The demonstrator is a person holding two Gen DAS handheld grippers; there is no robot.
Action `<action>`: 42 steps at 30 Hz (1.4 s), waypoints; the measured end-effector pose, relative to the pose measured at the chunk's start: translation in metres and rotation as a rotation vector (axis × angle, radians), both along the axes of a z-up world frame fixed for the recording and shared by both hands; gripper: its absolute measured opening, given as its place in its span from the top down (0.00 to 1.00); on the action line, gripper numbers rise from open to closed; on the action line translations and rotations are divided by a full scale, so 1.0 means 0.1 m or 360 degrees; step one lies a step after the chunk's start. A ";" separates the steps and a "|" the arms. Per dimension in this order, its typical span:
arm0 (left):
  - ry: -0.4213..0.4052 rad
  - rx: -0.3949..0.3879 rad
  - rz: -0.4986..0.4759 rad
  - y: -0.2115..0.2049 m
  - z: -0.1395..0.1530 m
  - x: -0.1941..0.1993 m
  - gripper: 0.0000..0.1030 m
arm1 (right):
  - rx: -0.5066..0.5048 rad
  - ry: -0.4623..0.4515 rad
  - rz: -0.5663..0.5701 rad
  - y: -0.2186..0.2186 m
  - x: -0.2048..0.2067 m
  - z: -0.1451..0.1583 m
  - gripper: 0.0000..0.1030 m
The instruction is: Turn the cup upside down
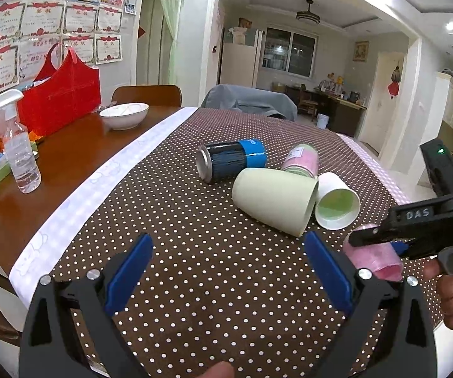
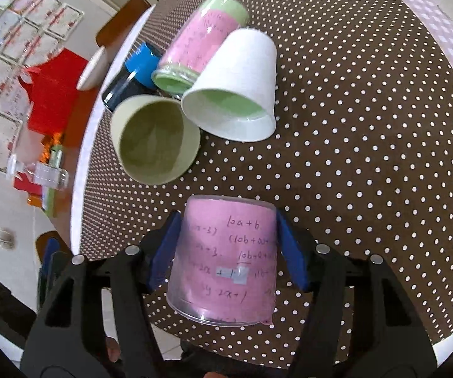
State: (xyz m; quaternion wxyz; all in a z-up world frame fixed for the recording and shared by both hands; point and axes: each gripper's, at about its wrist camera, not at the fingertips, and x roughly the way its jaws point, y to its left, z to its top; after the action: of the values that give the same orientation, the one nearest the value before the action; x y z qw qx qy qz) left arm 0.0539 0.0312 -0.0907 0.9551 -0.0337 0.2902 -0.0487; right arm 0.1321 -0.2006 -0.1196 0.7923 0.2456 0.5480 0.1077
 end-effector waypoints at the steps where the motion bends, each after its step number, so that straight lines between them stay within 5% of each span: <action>1: 0.0001 0.0002 -0.0002 -0.01 0.01 0.00 0.07 | 0.0009 -0.0021 -0.0005 -0.04 -0.03 0.03 0.42; 10: -0.0010 0.0028 0.0017 -0.05 0.13 -0.02 0.07 | -0.0086 -0.0416 -0.0022 -0.07 -0.31 0.40 0.42; 25: -0.0028 0.0028 0.0016 -0.04 0.18 -0.11 0.07 | -0.0422 -0.0967 -0.0111 0.36 -0.45 0.43 0.41; 42: -0.0030 0.0009 0.0078 0.15 0.18 -0.11 0.07 | -0.0619 -0.0983 -0.0110 0.72 -0.33 0.09 0.41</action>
State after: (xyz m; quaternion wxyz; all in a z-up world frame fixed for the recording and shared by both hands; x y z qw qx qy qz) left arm 0.0429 0.0459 -0.0724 0.9588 -0.0377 0.2804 -0.0246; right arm 0.0989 -0.1286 -0.1102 0.9555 0.0648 0.2845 0.0437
